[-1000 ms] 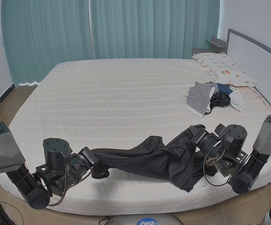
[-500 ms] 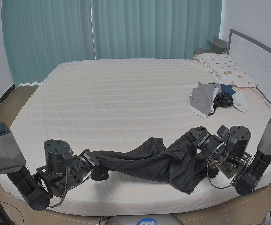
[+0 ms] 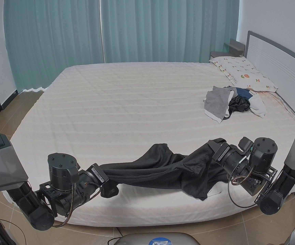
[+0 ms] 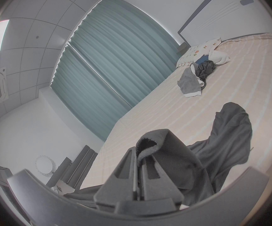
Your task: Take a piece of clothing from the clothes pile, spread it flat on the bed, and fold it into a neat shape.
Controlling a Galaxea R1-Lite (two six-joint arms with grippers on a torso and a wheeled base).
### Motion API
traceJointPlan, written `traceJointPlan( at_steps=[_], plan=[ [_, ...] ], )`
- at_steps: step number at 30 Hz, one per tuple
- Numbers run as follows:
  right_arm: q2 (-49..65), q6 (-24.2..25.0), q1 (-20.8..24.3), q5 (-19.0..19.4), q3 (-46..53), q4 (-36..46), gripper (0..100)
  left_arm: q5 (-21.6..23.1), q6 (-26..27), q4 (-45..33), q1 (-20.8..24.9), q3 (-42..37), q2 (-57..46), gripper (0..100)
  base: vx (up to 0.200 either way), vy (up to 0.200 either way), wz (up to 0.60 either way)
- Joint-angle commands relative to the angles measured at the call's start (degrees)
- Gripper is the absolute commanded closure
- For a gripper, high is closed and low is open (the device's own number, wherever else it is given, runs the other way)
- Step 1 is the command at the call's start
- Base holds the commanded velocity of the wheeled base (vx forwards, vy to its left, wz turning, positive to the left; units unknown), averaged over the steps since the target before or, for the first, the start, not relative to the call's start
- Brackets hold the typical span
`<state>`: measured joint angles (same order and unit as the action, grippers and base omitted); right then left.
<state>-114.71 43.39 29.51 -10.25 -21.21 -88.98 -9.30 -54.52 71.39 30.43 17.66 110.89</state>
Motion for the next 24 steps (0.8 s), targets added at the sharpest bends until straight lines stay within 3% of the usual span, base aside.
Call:
traceJointPlan(
  at_steps=[1, 6, 15, 18, 21, 24],
  plan=[
    [2.3, -0.1, 0.5, -0.1, 0.5, -0.4, 100, -0.2, 0.0, 0.0, 1.2, -0.4, -1.2, 100, -0.200, 0.000, 0.00],
    [8.1, -0.9, 0.9, 0.1, 1.9, -0.3, 100, -1.9, 0.7, 0.2, 1.6, -1.1, -3.1, 100, -0.200, 0.000, 0.00],
    [21.8, -6.6, 1.5, 0.7, 2.0, 1.3, 100, -2.1, 5.6, -0.4, 1.2, 0.2, -14.6, 100, 0.000, 0.000, 0.00],
    [29.1, -8.4, 0.9, 4.1, -0.8, 7.2, 100, -2.1, 8.8, -3.6, 0.7, 4.2, -17.9, 100, 0.000, 0.000, 0.00],
    [34.3, -8.5, 0.2, 4.8, -6.8, 16.1, 100, -2.4, 11.2, -8.6, -0.7, 8.6, -20.0, 100, 0.000, 0.000, 0.00],
    [39.0, -8.5, -1.3, 6.1, -16.2, 30.8, 100, -1.9, 11.7, -19.1, -1.4, 16.7, -23.5, 100, 0.000, 0.000, 0.00]
  ],
)
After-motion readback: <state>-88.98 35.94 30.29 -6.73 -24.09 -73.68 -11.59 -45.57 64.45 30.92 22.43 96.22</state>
